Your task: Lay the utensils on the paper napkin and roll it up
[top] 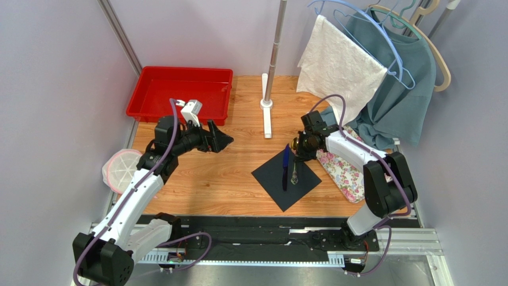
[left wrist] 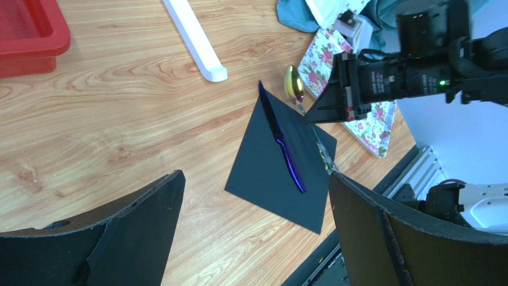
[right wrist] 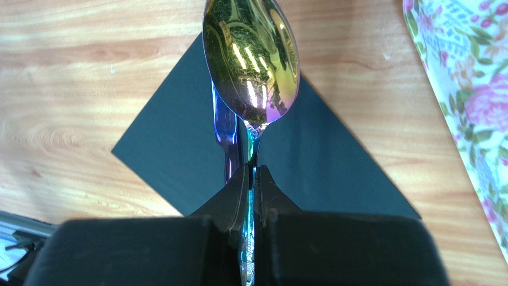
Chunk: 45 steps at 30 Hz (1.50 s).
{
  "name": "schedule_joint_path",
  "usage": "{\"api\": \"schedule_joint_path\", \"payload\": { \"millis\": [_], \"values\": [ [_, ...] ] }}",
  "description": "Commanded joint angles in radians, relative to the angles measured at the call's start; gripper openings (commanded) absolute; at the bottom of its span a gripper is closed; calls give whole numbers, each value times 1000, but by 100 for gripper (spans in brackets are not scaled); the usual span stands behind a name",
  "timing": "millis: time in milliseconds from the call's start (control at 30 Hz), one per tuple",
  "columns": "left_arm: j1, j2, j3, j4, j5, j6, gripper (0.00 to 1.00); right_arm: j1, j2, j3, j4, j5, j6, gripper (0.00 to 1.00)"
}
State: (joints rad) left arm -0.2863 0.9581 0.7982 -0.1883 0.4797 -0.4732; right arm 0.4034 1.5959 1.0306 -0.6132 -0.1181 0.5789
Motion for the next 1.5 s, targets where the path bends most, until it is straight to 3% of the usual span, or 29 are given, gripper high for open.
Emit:
{"api": "schedule_joint_path", "payload": {
  "millis": [0, 567, 800, 1167, 1267, 1333, 1433, 1467],
  "values": [
    [4, -21, -14, 66, 3, -22, 99, 12, 32, -18, 104, 21, 36, 0],
    [4, -36, -44, 50, 28, -2, 99, 37, 93, -7, 125, 11, 30, 4],
    [4, -35, -48, 46, 28, 5, 99, 40, 105, 0, 112, -3, 27, 16],
    [4, -39, -56, 44, 72, 27, 99, 40, 73, 25, 81, -23, 9, 19],
    [1, -15, -15, -6, 215, 152, 99, 40, 29, 55, 55, -49, -8, 20],
    [-7, -1, 22, -81, 314, 315, 99, 40, 0, 74, 27, -57, -33, 20],
    [-77, 16, 59, -204, 318, 574, 99, 34, -76, 75, 0, -86, -80, 21],
    [-147, 16, 65, -230, 298, 638, 99, 29, -102, 74, -6, -110, -97, 21]
  ]
}}
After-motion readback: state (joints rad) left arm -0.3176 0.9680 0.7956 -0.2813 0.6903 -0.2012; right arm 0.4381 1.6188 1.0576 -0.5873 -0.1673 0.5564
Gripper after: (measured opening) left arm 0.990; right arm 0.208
